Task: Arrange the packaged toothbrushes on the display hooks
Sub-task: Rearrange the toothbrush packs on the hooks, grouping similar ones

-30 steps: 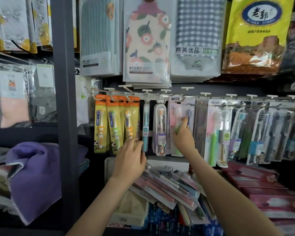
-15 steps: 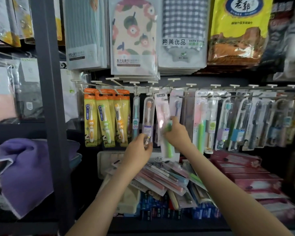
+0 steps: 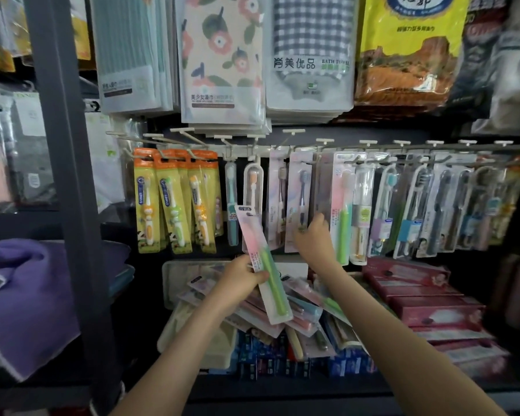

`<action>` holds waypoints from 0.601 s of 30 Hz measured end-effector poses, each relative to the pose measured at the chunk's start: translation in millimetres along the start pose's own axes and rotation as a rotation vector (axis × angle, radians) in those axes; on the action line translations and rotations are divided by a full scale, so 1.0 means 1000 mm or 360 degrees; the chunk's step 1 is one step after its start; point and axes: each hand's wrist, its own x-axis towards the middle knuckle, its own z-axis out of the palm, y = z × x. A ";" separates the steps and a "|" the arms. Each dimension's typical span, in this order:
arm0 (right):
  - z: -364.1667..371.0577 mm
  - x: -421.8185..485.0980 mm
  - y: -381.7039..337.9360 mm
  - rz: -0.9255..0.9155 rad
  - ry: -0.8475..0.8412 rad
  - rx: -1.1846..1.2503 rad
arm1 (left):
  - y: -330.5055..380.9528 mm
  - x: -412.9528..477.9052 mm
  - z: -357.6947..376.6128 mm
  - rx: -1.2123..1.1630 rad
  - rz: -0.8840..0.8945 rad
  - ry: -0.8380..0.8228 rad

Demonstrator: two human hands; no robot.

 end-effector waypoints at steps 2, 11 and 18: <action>0.005 0.010 0.000 0.0041 0.0021 -0.0246 | -0.001 0.002 0.000 -0.0060 -0.0078 -0.0040; 0.020 0.042 -0.019 0.0061 0.0070 -0.0331 | 0.000 -0.020 -0.006 -0.0125 -0.0163 -0.0207; 0.010 0.031 -0.023 0.0038 0.0092 -0.0331 | 0.008 -0.022 -0.007 -0.0197 -0.0200 -0.0141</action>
